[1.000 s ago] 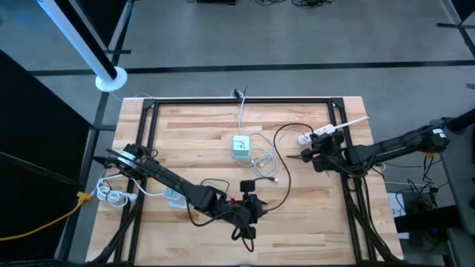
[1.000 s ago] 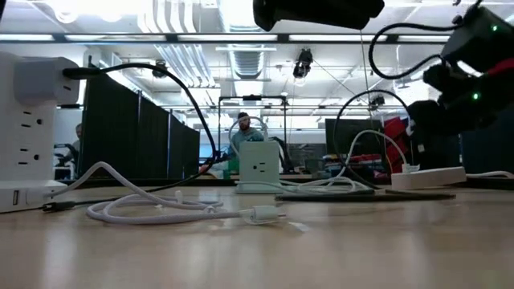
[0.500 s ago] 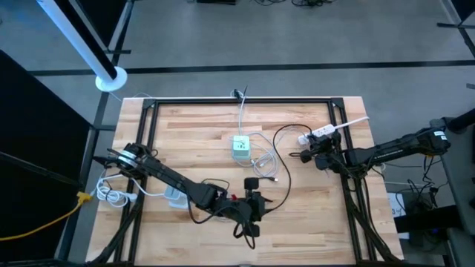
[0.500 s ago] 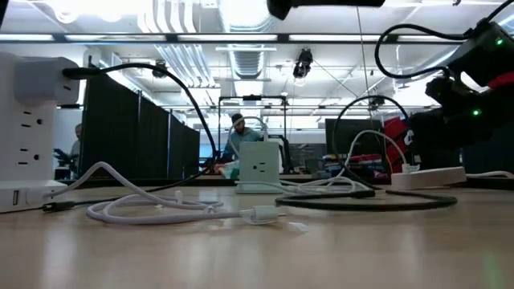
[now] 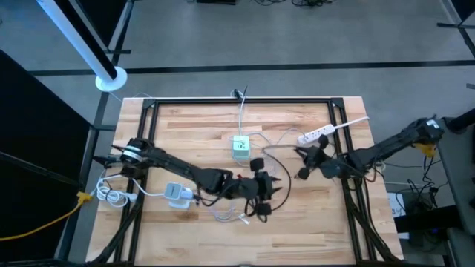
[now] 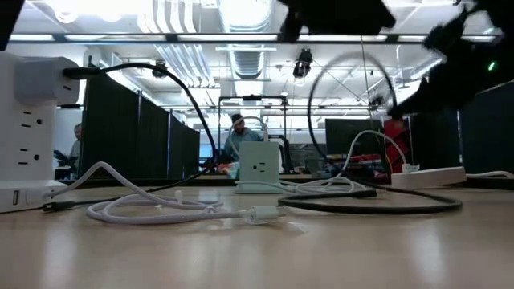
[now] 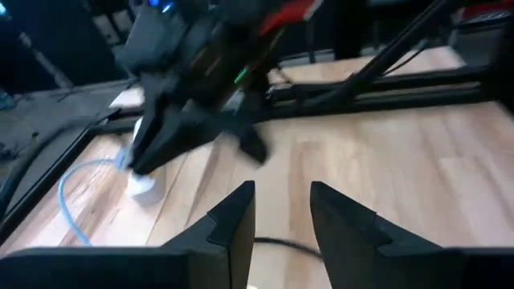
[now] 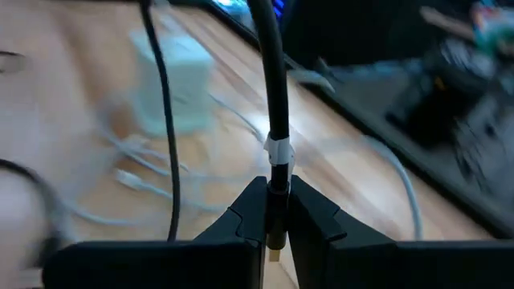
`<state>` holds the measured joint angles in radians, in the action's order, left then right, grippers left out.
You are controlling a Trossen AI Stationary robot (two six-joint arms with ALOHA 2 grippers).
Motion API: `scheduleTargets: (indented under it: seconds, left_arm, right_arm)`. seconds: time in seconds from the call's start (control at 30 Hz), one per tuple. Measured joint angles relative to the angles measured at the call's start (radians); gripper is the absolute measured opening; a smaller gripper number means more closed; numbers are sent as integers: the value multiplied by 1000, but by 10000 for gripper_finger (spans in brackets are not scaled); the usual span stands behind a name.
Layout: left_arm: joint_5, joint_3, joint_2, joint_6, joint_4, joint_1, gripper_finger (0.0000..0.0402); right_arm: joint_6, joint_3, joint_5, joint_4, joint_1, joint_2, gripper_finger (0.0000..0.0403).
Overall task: Insert USB
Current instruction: Insert the black charger cable into the top right white outlet extension
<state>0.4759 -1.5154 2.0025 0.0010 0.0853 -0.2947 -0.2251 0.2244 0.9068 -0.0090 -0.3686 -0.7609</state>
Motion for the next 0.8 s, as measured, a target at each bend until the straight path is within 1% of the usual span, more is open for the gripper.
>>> scheduleTargets:
  seconds: [0.13,0.27,0.37,0.43,0.47,0.67,0.8]
  left_arm:
    - [-5,0,41,-9,76,27,110]
    - [-5,0,89,13,192,41,110]
    - [-5,1,118,45,272,45,110]
    - [0,1,122,67,303,45,110]
    - [8,1,123,75,307,45,110]
    - [12,1,123,100,316,44,110]
    - [12,1,123,100,318,49,110]
  right_arm:
    - [79,75,73,1,-155,-4,19]
    - [121,130,112,0,-246,-36,19]
    - [120,152,101,0,-260,-86,19]
    - [111,157,60,-1,-259,-127,19]
    - [101,160,36,-1,-260,-150,19]
    - [36,161,-12,3,-260,-263,19]
    - [50,161,-47,69,-260,-301,19]
